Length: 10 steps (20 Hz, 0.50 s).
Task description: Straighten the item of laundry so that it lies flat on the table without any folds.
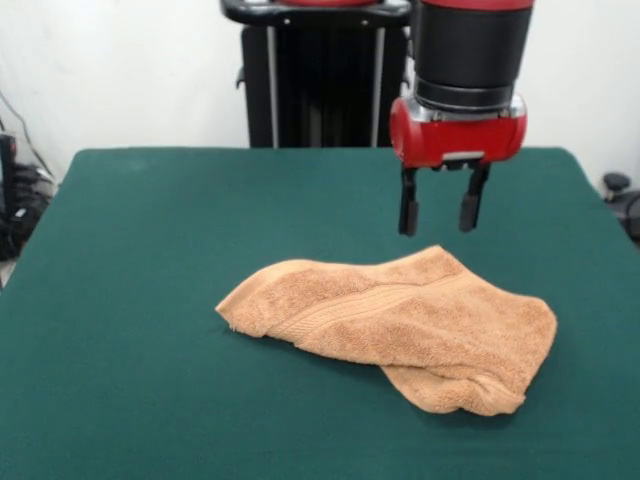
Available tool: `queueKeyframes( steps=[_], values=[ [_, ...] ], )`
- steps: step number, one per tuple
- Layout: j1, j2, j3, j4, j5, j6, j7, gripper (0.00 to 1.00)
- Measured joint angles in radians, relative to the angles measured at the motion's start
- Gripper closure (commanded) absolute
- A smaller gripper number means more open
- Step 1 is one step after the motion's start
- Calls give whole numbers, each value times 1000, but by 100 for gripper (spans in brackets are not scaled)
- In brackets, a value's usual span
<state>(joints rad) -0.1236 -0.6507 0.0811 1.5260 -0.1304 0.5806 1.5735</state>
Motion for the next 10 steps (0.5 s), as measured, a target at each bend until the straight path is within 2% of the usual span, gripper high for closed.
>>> queueKeyframes(
  steps=[10],
  values=[
    [-20, 74, 1, -20, 0, 0, 0, 0]
  ],
)
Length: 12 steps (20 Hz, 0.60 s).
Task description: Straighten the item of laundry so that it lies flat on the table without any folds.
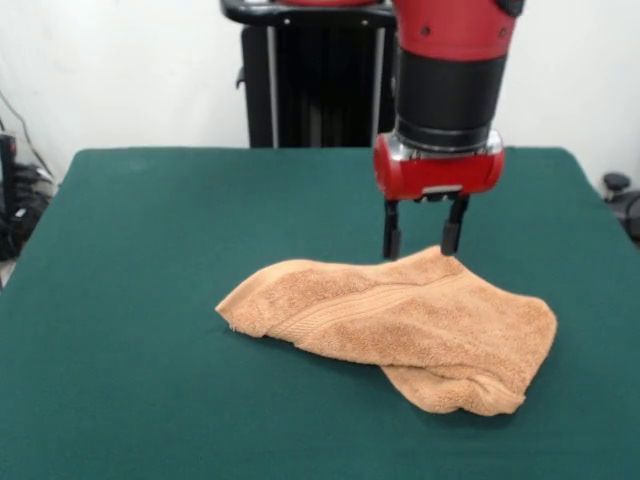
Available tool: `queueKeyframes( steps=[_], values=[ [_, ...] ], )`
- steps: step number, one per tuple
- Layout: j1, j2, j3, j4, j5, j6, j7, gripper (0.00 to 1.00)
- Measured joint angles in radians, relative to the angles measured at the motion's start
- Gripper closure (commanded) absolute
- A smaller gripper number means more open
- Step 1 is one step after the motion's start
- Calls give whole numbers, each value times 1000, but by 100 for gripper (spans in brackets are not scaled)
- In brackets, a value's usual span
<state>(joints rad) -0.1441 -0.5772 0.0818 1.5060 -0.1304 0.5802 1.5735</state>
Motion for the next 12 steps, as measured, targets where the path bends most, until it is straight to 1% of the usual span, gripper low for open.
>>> queueKeyframes(
  steps=[6, 12],
  values=[
    [-5, 44, 1, 0, 0, -20, 0, 0],
    [-27, 90, 19, 0, 0, -94, 0, 0]
  ],
)
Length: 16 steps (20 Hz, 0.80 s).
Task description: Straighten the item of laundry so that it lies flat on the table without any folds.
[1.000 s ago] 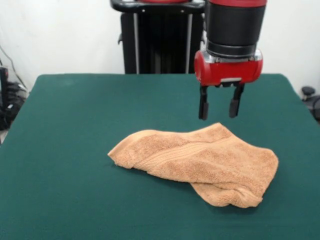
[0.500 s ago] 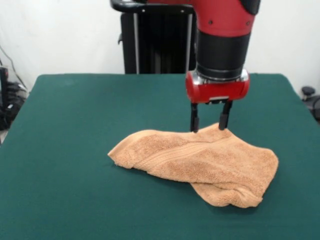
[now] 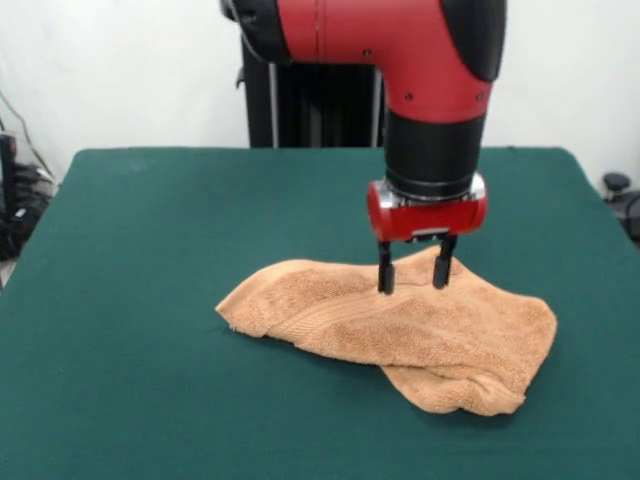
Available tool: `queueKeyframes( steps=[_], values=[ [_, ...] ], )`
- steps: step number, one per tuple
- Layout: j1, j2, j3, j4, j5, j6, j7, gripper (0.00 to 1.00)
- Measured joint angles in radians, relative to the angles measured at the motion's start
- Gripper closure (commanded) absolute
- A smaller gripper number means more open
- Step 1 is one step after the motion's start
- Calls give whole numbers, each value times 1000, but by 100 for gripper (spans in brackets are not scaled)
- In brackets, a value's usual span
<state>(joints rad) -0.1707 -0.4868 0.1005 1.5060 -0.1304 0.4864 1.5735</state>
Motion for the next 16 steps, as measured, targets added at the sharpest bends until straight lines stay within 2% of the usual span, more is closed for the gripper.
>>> queueKeyframes(
  steps=[5, 16],
  values=[
    [-16, 31, 14, 0, -28, -61, 0, 0],
    [-16, 72, 17, -1, -70, -68, 0, 0]
  ],
)
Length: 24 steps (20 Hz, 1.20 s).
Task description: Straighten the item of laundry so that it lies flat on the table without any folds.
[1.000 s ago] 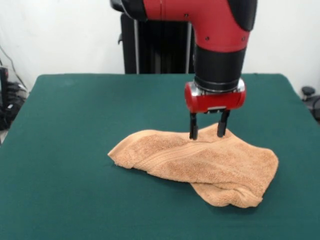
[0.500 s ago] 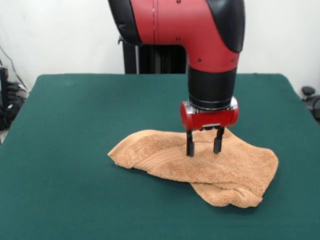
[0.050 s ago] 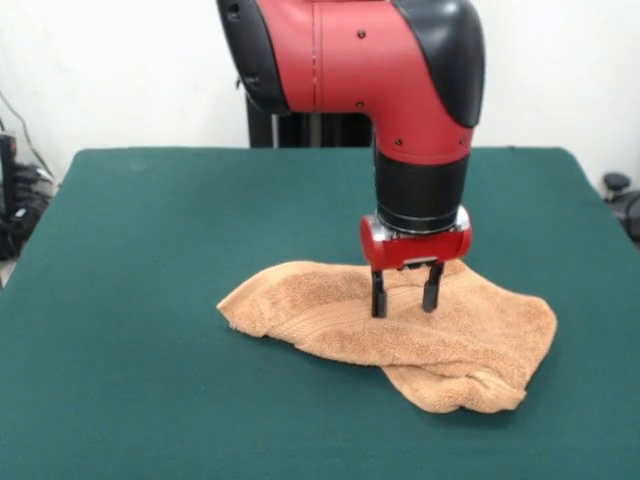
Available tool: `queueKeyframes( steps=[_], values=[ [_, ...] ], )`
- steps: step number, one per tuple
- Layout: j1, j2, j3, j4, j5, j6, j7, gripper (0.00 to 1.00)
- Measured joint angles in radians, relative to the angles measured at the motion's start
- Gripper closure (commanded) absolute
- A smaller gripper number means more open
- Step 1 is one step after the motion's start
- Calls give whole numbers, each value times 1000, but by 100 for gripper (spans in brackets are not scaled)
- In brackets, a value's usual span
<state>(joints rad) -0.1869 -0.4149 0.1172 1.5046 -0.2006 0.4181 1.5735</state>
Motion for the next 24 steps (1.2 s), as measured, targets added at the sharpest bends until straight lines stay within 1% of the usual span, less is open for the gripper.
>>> queueKeyframes(
  steps=[7, 8, 16, 24],
  values=[
    [0, 13, 0, -8, 0, 0, 0, 0],
    [0, 14, 0, -9, 0, 0, 0, 100],
    [-8, 16, 7, -9, 0, 1, 0, 100],
    [-27, 10, 26, -8, 0, 37, 0, 100]
  ],
)
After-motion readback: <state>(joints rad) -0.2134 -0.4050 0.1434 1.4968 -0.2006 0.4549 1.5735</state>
